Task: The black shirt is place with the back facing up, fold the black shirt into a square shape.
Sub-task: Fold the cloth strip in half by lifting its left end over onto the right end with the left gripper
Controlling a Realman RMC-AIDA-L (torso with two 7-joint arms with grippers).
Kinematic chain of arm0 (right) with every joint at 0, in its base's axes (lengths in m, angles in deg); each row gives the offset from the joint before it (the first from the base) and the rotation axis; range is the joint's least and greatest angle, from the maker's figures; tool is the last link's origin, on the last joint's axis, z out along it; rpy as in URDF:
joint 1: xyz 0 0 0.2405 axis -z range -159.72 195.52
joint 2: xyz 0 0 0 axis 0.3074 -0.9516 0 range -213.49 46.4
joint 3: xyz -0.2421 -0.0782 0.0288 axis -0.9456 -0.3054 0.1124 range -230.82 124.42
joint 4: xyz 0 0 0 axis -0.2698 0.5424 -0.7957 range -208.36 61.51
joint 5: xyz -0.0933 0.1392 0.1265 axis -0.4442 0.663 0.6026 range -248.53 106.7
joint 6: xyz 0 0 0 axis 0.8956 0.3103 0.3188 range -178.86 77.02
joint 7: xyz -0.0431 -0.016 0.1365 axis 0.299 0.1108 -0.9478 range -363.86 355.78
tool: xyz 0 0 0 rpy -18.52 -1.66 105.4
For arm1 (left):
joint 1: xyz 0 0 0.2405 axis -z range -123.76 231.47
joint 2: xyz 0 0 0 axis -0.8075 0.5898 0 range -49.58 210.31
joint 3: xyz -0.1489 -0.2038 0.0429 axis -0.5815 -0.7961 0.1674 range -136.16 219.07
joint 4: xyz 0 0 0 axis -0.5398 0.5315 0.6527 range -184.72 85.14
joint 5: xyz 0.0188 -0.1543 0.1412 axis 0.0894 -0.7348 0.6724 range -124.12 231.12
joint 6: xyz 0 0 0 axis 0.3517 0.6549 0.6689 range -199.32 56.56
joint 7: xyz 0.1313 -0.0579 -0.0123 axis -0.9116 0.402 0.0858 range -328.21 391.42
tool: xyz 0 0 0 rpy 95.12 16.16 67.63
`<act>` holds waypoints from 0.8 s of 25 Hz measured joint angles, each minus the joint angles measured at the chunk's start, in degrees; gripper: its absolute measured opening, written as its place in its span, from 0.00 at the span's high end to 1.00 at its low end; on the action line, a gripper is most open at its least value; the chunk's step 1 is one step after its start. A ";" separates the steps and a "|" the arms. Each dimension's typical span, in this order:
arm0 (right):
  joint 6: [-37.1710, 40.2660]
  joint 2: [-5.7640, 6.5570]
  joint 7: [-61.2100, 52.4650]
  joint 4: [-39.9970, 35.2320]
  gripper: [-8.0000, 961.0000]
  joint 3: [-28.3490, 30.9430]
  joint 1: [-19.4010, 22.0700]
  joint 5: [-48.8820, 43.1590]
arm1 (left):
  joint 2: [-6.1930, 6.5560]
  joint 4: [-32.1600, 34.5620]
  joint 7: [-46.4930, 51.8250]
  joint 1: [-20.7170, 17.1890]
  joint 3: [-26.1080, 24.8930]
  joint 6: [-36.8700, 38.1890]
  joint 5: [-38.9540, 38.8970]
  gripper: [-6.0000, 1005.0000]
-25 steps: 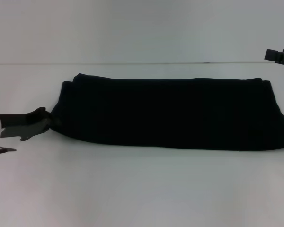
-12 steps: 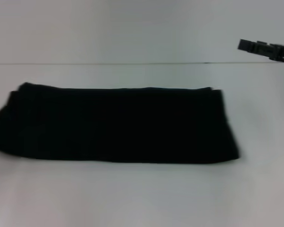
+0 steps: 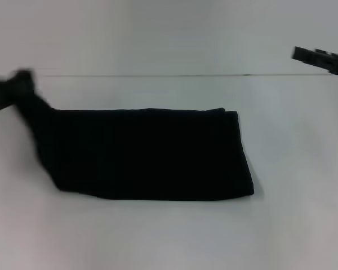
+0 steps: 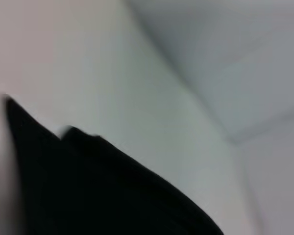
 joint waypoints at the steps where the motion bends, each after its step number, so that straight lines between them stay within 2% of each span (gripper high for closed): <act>1: 0.02 0.26 0.28 -0.02 0.06 0.05 0.90 0.47 | -0.97 -0.77 0.00 2.32 2.10 0.10 -1.68 0.94; 3: 0.83 0.83 0.69 -0.24 0.06 0.11 2.86 1.15 | -3.67 -4.16 -0.28 7.58 7.97 -0.75 -3.98 0.94; 5: 2.03 1.76 0.85 -0.43 0.06 0.18 4.67 1.56 | -6.15 -8.24 -1.28 11.60 11.75 -2.95 -4.43 0.94; 7: 3.20 2.76 1.19 -0.50 0.06 0.27 6.53 2.08 | -8.93 -13.23 -3.50 15.06 14.65 -7.26 -4.51 0.94; 8: 3.68 3.16 1.45 -0.53 0.06 0.36 7.26 2.52 | -10.65 -18.11 -5.96 17.08 15.95 -11.28 -4.80 0.94; 11: 4.93 4.21 2.23 -0.67 0.06 0.68 9.24 3.46 | -11.48 -26.56 -10.28 19.06 16.27 -17.00 -6.67 0.94; 12: 5.21 4.45 2.36 -0.73 0.06 0.70 9.58 3.51 | -11.52 -32.78 -14.35 19.81 15.69 -20.81 -9.03 0.94; 15: 5.53 4.90 2.70 -0.88 0.06 0.58 9.92 3.53 | -11.70 -44.18 -26.06 19.65 12.06 -26.04 -15.40 0.94; 16: 5.53 4.92 2.90 -0.88 0.06 0.52 9.92 3.51 | -11.70 -44.18 -26.06 19.65 12.06 -26.04 -15.40 0.94; 18: 5.20 4.94 3.14 -0.77 0.06 0.26 9.66 3.27 | -11.72 -49.65 -37.55 18.30 7.22 -23.46 -17.92 0.93; 20: 4.70 5.02 2.92 -0.43 0.06 -0.27 8.98 2.52 | -11.72 -50.62 -40.51 17.95 5.99 -21.71 -17.85 0.91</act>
